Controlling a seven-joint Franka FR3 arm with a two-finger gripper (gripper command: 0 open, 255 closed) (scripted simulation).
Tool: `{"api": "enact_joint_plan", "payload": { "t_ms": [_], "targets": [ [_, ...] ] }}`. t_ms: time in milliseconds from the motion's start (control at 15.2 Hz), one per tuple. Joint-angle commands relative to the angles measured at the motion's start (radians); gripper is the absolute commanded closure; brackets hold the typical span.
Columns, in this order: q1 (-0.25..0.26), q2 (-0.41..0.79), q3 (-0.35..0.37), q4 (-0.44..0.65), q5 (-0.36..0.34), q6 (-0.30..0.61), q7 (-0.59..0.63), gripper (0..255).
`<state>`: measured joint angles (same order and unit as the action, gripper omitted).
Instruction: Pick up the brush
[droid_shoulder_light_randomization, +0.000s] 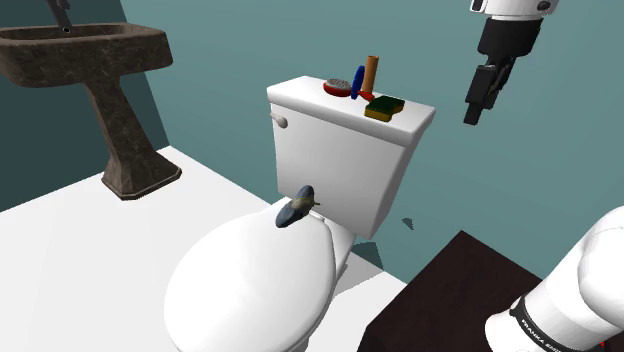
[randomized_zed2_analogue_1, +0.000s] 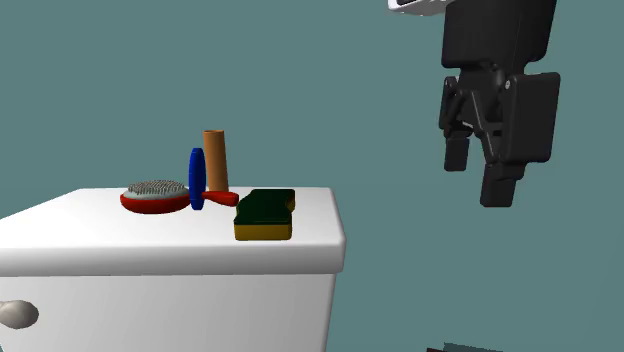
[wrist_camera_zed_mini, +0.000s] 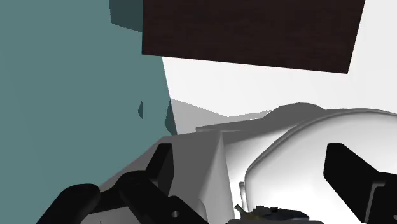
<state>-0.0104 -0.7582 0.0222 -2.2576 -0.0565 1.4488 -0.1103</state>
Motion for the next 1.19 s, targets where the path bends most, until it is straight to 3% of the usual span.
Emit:
{"api": "enact_joint_plan", "payload": {
  "t_ms": [0,594,1122],
  "targets": [
    [0.0,0.0,0.0,0.0,0.0,0.0,0.0,0],
    [-0.006,0.307,-0.021,0.168,-0.03,0.183,-0.037,0],
    [-0.01,0.591,-0.031,0.406,-0.045,0.27,-0.069,0]
  ]
}}
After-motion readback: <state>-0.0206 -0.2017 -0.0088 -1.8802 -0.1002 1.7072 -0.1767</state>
